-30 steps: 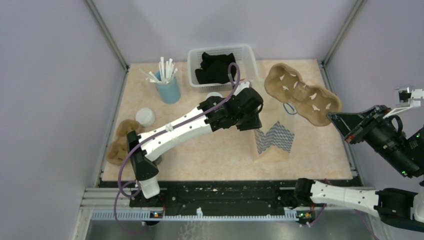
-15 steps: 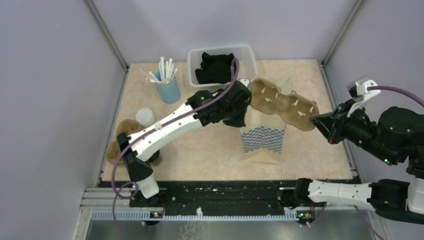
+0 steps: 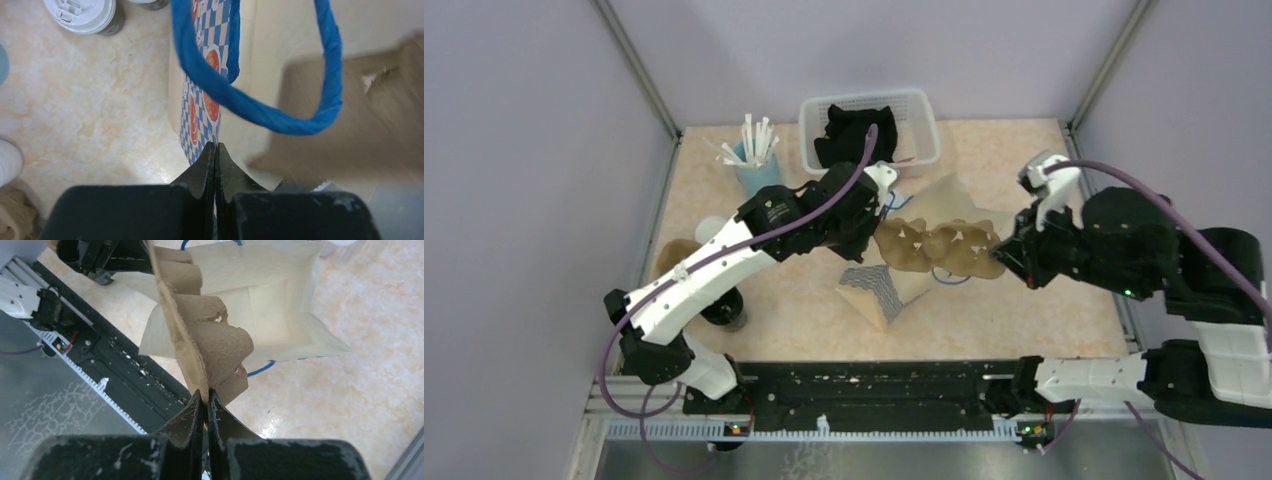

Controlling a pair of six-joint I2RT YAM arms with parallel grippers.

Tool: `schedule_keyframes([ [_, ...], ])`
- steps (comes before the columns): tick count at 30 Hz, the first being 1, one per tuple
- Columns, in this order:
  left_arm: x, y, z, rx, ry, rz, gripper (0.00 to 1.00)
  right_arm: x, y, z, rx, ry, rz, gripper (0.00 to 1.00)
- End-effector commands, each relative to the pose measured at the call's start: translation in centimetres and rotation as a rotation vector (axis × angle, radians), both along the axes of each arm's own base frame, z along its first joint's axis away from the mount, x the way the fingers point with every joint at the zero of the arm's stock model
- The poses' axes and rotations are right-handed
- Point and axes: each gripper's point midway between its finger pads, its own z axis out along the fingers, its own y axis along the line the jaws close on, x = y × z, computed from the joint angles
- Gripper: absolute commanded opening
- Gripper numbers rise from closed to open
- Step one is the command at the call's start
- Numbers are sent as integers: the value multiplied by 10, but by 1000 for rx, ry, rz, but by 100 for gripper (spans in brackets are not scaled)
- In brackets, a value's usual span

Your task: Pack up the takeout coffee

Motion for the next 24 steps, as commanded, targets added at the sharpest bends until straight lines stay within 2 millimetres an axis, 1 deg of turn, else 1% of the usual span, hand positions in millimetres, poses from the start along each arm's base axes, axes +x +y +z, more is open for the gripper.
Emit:
schedule_keyframes([
  [1,9,13,4,55,-94,-32,0,8,10,-14,-64,38,-28,0],
  [5,6,20,12,13,-131,-30,0,13,15,-35,-162,52,-21,0],
  [6,5,21,14,-2,-140,-34,0,14,15,-37,-172,54,-24,0],
  [8,4,21,23,-29,-161,-44,0,17,19,-36,-175,52,-31,0],
  [10,4,23,32,-48,-187,-49,0,18,26,-37,-181,52,-11,0],
  [11,4,22,37,-59,-198,-57,0,18,32,-40,-196,53,16,0],
  [14,2,12,47,-95,-220,-108,0,23,45,-55,-273,66,56,0],
  [16,1,6,50,-105,-217,-137,0,25,57,-63,-303,75,97,0],
  [18,-1,-1,48,-105,-202,-169,0,27,69,-69,-304,81,123,0],
  [21,-3,-3,43,-101,-182,-186,0,28,88,-76,-245,92,171,0],
  [23,-6,-3,42,-102,-173,-193,0,32,97,-82,-196,116,202,0],
  [24,-7,-2,41,-101,-172,-193,0,36,98,-85,-179,130,211,0],
])
